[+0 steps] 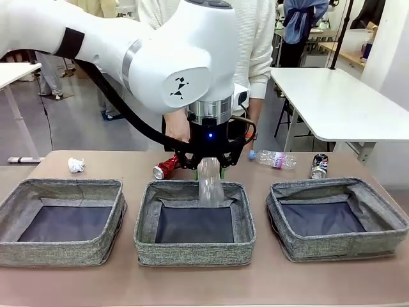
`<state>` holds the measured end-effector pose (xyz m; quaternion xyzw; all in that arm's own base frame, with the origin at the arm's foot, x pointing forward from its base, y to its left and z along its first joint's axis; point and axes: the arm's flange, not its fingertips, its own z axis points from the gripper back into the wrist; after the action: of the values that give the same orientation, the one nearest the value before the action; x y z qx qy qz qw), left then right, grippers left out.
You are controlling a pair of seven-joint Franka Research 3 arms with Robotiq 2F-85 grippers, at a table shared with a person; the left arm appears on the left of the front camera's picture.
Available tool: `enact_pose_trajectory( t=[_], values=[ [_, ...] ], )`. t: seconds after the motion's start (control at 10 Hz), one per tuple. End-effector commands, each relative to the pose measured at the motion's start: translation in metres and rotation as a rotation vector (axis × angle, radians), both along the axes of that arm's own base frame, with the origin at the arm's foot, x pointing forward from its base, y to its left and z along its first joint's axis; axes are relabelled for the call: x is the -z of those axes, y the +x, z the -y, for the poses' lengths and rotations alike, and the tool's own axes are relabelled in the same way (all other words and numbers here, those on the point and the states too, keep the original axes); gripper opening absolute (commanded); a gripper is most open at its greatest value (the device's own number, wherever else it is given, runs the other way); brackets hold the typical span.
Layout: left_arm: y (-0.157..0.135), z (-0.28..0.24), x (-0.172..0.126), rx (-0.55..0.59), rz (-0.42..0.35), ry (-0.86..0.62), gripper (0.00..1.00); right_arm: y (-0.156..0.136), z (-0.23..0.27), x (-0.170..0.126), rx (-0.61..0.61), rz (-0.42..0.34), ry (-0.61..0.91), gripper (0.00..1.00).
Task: Sort the waste into the appropriate baskets.
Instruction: Place the picked waste into the Fabric basket indicated by the person.
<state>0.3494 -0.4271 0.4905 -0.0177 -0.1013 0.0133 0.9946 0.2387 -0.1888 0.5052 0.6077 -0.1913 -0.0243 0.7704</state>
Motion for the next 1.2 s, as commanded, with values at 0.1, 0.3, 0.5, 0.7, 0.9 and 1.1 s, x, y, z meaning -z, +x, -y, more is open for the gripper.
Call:
enact_pose_trajectory(
  t=[0.1,0.3,0.5,0.7,0.9,1.1],
  values=[
    [-0.001,-0.001,-0.004,-0.020,0.035,-0.002,1.00,0.001,0.001,-0.001,-0.008,0.025,0.001,1.00],
    [-0.001,-0.001,-0.006,-0.021,0.039,-0.012,1.00,0.001,0.001,-0.001,-0.008,0.025,0.001,1.00],
    [-0.001,-0.003,-0.010,-0.018,0.042,-0.025,1.00,0.001,0.001,-0.001,-0.008,0.025,0.001,1.00],
    [-0.002,-0.010,-0.017,0.002,0.025,-0.081,1.00,0.001,0.001,-0.001,-0.008,0.025,0.001,1.00],
    [-0.008,-0.039,-0.047,0.143,-0.060,-0.278,1.00,0.001,0.001,-0.001,-0.008,0.025,0.001,1.00],
    [-0.006,-0.130,-0.092,0.337,-0.129,-0.528,1.00,0.001,0.001,-0.001,-0.008,0.025,0.001,1.00]
  ],
)
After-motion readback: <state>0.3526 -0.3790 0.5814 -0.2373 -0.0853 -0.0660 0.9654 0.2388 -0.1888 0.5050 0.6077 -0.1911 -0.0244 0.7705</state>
